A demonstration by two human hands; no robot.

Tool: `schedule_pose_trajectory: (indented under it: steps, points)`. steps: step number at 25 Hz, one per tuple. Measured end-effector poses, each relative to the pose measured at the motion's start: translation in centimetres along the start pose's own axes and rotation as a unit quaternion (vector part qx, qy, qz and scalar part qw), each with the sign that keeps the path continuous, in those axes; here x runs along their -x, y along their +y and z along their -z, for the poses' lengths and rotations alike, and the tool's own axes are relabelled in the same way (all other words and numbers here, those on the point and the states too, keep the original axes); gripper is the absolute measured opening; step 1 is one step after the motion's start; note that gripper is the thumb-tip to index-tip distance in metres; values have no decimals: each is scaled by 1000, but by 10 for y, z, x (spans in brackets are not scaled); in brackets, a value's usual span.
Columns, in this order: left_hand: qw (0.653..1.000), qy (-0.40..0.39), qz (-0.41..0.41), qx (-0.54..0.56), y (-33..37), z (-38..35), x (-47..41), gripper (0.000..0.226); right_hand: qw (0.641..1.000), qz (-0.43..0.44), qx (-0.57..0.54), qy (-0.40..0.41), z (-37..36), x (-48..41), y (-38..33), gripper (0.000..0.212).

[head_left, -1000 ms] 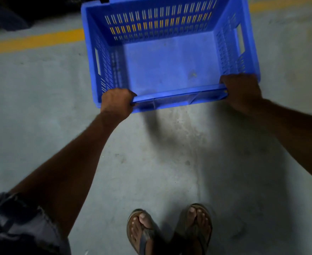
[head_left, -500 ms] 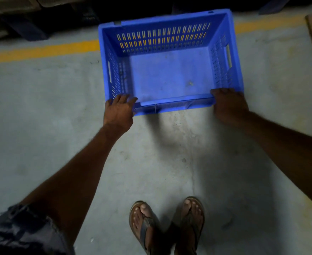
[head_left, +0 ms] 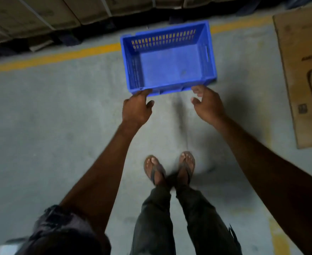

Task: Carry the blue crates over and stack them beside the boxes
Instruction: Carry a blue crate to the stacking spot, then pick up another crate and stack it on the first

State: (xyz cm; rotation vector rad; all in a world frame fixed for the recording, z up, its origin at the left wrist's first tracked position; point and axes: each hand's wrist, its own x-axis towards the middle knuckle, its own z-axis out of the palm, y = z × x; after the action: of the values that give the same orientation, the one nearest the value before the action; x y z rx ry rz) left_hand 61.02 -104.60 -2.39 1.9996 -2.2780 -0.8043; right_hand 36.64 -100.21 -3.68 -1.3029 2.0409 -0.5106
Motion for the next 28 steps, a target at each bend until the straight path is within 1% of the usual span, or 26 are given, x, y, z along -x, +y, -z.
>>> schedule_pose_trajectory:
  steps: [1, 2, 4, 6, 7, 9, 10, 12, 14, 17, 19, 22, 25, 28]
  points:
    - [999, -17, -21, -27, 15, 18, 35, 43, 1000, -6, -11, -1, 18, 35, -11, 33]
    - [998, -33, -35, -32, 26, 35, 68, 42, 1000, -13, -16, -5, 37, 69, -21, 32]
    - [998, -24, -47, -34, 49, 75, 128, 42, 999, -7, -37, 6, 76, 133, -39, 33]
    - [995, -20, -99, -28, 84, 131, 214, 41, 998, -1, -49, 28, 135, 232, -57, 35]
    - [995, -22, -97, -13, 86, 142, 232, 41, 999, 4, -45, 8, 142, 256, -62, 35]
    - [998, -23, -53, -7, 80, 154, 242, 41, 997, 16, -31, -63, 146, 276, -75, 35]
    - [998, -31, -61, -8, 82, 164, 260, 41, 997, 18, -25, -75, 156, 300, -80, 36]
    - [989, -45, -139, -25, 103, 186, 309, 41, 999, 14, -35, -10, 186, 371, -82, 36]
    - [978, -45, -201, -16, 130, 199, 346, 42, 996, 3, -61, 60, 206, 432, -79, 36]
    - [956, -51, -289, -24, 170, 207, 406, 44, 988, -36, -77, 132, 232, 518, -73, 35]
    - [932, -45, -359, -29, 203, 206, 439, 47, 977, -58, -92, 181, 248, 567, -62, 33]
    - [886, -51, -459, -42, 242, 190, 494, 53, 959, -111, -112, 236, 257, 647, -38, 30]
    - [845, -75, -525, -68, 274, 165, 546, 59, 934, -170, -139, 281, 253, 718, -6, 31]
    - [804, -108, -579, -76, 312, 129, 607, 57, 905, -225, -167, 320, 250, 794, 34, 31]
